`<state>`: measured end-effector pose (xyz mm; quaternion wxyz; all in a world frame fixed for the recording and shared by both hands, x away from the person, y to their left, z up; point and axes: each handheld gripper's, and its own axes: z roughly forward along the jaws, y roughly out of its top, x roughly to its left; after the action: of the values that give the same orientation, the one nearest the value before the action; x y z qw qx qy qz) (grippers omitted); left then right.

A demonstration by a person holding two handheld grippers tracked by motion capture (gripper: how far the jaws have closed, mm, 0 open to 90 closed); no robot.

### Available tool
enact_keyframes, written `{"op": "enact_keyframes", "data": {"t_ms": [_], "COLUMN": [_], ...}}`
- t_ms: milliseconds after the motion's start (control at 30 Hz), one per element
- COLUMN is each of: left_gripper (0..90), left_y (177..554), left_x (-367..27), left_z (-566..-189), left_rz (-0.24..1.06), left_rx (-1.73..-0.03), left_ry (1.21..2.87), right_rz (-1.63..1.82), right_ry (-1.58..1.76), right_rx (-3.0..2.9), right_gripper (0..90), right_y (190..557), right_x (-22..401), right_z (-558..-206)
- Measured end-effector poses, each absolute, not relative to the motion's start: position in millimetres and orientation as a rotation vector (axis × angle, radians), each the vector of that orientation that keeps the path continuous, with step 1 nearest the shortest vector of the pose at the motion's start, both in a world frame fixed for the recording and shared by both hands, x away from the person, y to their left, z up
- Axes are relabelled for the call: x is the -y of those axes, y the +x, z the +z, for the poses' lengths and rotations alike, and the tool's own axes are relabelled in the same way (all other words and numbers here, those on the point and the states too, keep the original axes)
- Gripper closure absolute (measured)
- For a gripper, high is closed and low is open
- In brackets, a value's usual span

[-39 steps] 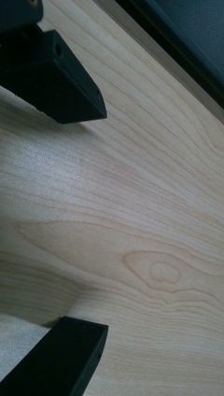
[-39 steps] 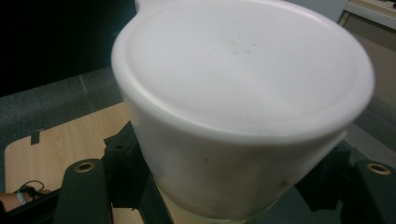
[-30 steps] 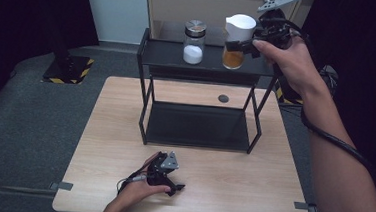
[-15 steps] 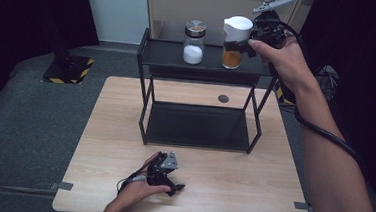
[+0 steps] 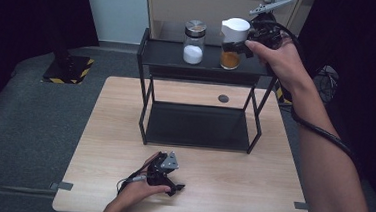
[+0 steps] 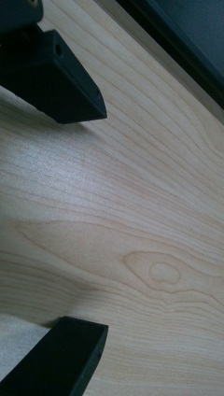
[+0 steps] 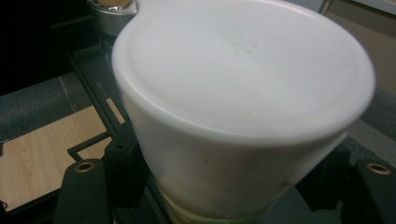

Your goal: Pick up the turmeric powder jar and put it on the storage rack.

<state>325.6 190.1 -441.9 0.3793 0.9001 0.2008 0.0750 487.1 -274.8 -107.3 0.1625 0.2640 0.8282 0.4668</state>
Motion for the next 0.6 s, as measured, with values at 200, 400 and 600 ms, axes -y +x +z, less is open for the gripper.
{"op": "enact_keyframes", "data": {"t_ms": [200, 400, 600], "left_gripper": [0.0, 0.0, 0.0], "left_y": [325.3, 325.3, 325.3], "left_x": [-190.0, -190.0, -190.0], "left_z": [-441.8, -441.7, -441.8], "left_rz": [0.192, 0.193, 0.193], "left_rx": [-0.514, -0.514, -0.514], "left_ry": [2.300, 2.300, 2.300], "right_rz": [1.331, 1.329, 1.323], "right_ry": [0.753, 0.753, 0.751], "right_rx": [-2.360, -2.355, -2.353], "right_gripper": [31.3, 31.3, 30.9], "right_y": [486.2, 484.8, 484.1], "right_x": [275.6, 275.3, 274.2], "right_z": [-108.2, -108.9, -108.4]}}
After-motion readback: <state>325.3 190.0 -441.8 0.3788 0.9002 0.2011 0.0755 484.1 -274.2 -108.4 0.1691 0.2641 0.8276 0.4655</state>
